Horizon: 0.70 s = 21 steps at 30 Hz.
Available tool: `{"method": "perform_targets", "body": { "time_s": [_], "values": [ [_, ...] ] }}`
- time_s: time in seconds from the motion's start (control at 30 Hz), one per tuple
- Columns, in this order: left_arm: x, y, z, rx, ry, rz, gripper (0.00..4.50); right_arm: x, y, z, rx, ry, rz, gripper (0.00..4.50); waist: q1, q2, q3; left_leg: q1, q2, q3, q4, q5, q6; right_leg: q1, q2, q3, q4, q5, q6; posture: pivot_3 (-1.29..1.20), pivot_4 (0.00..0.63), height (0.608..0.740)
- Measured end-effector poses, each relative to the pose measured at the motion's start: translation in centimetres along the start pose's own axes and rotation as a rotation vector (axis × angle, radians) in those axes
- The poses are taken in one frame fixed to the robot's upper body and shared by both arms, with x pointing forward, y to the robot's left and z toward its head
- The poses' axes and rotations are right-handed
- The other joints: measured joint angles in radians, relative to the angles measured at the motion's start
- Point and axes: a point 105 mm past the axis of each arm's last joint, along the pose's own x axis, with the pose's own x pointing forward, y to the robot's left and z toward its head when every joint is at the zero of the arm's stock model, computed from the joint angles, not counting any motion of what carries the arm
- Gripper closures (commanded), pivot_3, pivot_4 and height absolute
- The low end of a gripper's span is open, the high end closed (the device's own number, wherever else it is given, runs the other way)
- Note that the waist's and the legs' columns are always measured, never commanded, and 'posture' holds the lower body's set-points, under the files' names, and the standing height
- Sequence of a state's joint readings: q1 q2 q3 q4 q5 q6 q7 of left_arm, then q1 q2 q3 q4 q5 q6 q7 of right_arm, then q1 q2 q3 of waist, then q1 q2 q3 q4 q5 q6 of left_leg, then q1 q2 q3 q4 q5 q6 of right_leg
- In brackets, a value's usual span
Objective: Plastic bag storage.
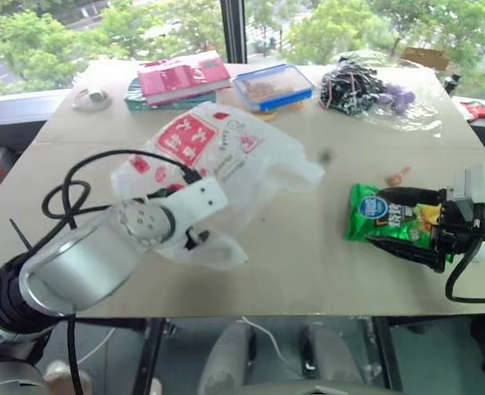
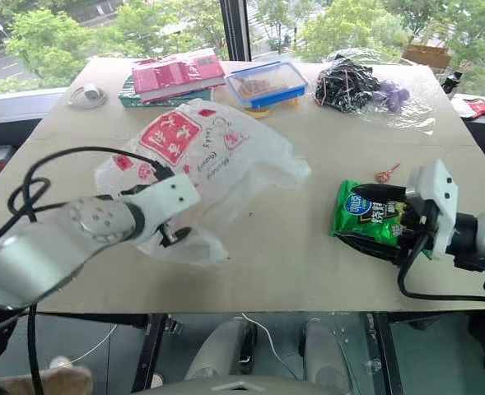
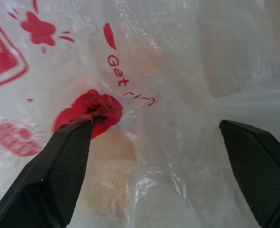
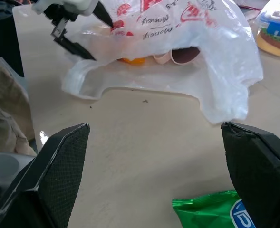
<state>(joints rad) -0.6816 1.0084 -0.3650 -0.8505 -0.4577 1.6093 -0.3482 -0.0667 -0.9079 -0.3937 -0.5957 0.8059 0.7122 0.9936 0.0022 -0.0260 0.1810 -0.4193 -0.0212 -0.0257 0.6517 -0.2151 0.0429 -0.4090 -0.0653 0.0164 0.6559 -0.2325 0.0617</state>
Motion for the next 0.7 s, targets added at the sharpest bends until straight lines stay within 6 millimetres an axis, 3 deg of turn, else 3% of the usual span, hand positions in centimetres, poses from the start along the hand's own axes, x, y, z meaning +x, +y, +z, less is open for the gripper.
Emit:
{"method": "perform_targets", "body": {
  "time_s": [0.03,0.13,0.27,0.33,0.5,0.7],
  "values": [
    [-0.5,-0.2,1.4,-0.044,-0.088,-0.051,0.06,0.0,0.0,0.0,-0.004,-0.001,0.001,0.00,0.008,0.000,0.000,0.000,0.000,0.000,0.000,0.000,0.000,0.000,0.000,-0.001,0.000,0.000,0.000,0.00,0.150,0.740],
    [-2.2,0.6,2.5,-0.109,-0.189,-0.115,0.06,0.1,-0.1,-0.3,-0.009,-0.002,-0.011,0.00,0.010,0.000,0.000,0.000,0.000,0.000,0.000,0.000,0.000,0.000,0.000,-0.001,0.000,-0.002,-0.004,0.00,0.150,0.740],
    [-3.4,1.3,0.9,-0.082,-0.105,-0.122,0.06,0.7,-0.1,-1.0,0.007,-0.003,-0.023,0.00,0.007,0.000,0.000,0.001,0.000,0.001,-0.001,0.000,0.000,0.000,0.000,0.000,0.000,-0.002,-0.003,0.00,0.150,0.740],
    [-3.6,1.1,-1.0,-0.031,0.002,-0.098,0.06,1.2,0.0,-1.1,0.013,-0.016,-0.016,0.00,0.005,-0.001,0.000,0.001,0.000,0.001,-0.001,0.000,0.000,0.000,0.000,0.001,0.000,-0.002,-0.003,0.00,0.150,0.740],
    [-2.5,0.1,-2.6,0.014,0.079,-0.069,0.06,1.7,0.2,-1.2,0.015,-0.016,0.000,0.00,0.016,-0.002,0.001,0.001,0.000,0.000,0.000,0.000,0.000,0.000,0.000,0.000,0.000,-0.002,-0.003,0.00,0.150,0.740],
    [-0.7,4.7,-3.7,-0.010,0.105,0.244,0.06,1.7,0.1,-1.2,0.016,-0.012,-0.015,0.00,0.013,-0.002,0.001,0.001,0.000,0.000,0.000,0.000,0.000,0.000,0.000,0.000,0.000,-0.002,-0.003,0.00,0.150,0.740]
  ]
}}
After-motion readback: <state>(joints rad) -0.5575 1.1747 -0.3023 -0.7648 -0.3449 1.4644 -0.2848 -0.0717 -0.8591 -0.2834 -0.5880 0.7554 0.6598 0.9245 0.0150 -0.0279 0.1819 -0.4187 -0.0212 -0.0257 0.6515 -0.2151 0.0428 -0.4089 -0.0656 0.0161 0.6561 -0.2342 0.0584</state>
